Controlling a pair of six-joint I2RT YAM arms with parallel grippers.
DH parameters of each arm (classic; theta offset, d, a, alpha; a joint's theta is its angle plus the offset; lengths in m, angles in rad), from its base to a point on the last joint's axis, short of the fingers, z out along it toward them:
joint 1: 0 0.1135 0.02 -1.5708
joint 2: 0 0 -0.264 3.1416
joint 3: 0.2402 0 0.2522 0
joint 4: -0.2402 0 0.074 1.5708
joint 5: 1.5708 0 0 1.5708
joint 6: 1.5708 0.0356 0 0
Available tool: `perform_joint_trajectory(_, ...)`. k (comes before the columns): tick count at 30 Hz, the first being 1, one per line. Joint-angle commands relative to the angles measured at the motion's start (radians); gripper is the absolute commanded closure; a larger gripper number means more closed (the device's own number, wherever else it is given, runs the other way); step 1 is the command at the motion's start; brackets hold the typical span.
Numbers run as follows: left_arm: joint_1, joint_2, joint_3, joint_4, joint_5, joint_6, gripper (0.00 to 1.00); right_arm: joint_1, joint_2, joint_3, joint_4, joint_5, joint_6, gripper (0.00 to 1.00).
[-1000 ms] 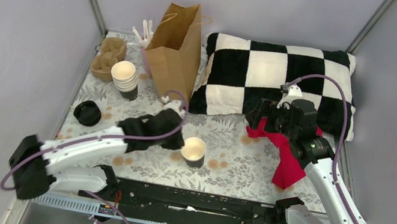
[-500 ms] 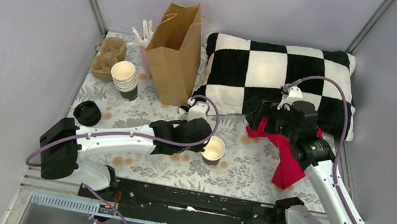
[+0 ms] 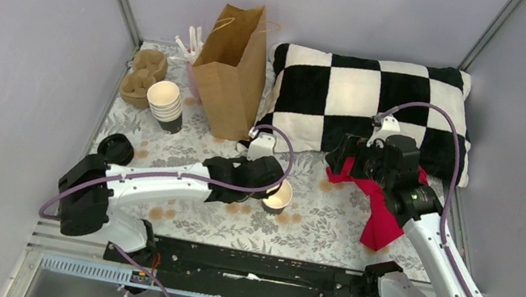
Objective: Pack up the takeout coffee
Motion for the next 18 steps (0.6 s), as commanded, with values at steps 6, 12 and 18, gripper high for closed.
perform_joint_trajectory(6, 0.003, -0.116, 0.058, -0.127, -0.075, 0.007, 0.25, 0.005, -0.021, 0.002, 0.018, -0.020, -0.004, 0.02)
perform_joint_trajectory(12, 0.317, -0.306, 0.003, -0.267, -0.031, 0.057, 0.08, 0.006, -0.016, -0.002, 0.026, -0.033, -0.002, 0.02)
perform_joint_trajectory(18, 0.930, -0.495, -0.047, -0.252, 0.130, 0.192, 0.07, 0.006, -0.014, -0.010, 0.035, -0.053, 0.004, 0.02)
